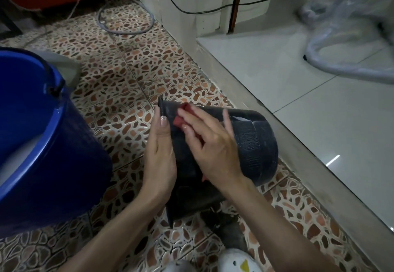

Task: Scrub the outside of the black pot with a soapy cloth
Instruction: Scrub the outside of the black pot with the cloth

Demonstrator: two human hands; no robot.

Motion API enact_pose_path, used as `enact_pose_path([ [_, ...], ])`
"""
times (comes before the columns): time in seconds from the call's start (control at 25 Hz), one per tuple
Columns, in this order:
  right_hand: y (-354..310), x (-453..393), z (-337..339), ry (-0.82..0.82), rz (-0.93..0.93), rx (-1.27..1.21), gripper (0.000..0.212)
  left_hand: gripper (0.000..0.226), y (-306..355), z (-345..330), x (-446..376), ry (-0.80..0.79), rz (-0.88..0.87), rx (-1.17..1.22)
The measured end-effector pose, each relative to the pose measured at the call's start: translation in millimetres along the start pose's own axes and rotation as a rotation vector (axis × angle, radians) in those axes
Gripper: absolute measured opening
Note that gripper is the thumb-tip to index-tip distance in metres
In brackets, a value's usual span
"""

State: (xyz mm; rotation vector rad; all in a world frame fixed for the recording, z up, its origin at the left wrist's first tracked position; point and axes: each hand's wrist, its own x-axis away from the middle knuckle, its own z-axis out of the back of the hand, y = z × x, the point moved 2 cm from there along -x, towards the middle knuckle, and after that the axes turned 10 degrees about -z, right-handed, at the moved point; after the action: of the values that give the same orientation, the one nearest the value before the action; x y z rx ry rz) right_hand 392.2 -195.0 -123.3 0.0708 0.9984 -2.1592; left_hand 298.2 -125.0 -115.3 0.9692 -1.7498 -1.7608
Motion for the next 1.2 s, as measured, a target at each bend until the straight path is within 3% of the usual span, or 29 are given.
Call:
enact_pose_path([
  [0.24,94.4,-5.4,43.0,0.101,-0.392,0.048,0.034,0.054,-1.3,-1.9,11.0,0.052,-0.005,-0.054],
  [0.36,121.5,-1.9,66.1,0.221,-0.55,-0.046,0.032,0.056,0.7,0.1,10.6,0.071,-0.05,-0.049],
  [0.48,77.1,11.4,67.2,0.347,-0.414,-0.234,0.029,0.054,6.1,-0.6,13.8,0.036,-0.12,-0.089],
  [0.6,1.5,29.7,29.1,0.168,-0.029,-0.199,0.031,0.049,6.7,-3.1,20.3,0.005,-0.172,-0.083],
  [0.64,-11.8,30.8,15.8,0.107,0.022,-0.181,0.033,0.048,3.6,-4.1,23.5,0.004,-0.178,-0.094],
  [0.92,9.9,-11.3,9.0,0.017,-0.155,0.084,0.044,0.05,-8.8,2.4,45.9,-0.006,-0.152,-0.221],
  [1.2,110.6,4.4,65.6,0.132,-0.584,0.077,0.038,0.045,-4.5,5.0,59.6,0.008,-0.069,-0.153],
])
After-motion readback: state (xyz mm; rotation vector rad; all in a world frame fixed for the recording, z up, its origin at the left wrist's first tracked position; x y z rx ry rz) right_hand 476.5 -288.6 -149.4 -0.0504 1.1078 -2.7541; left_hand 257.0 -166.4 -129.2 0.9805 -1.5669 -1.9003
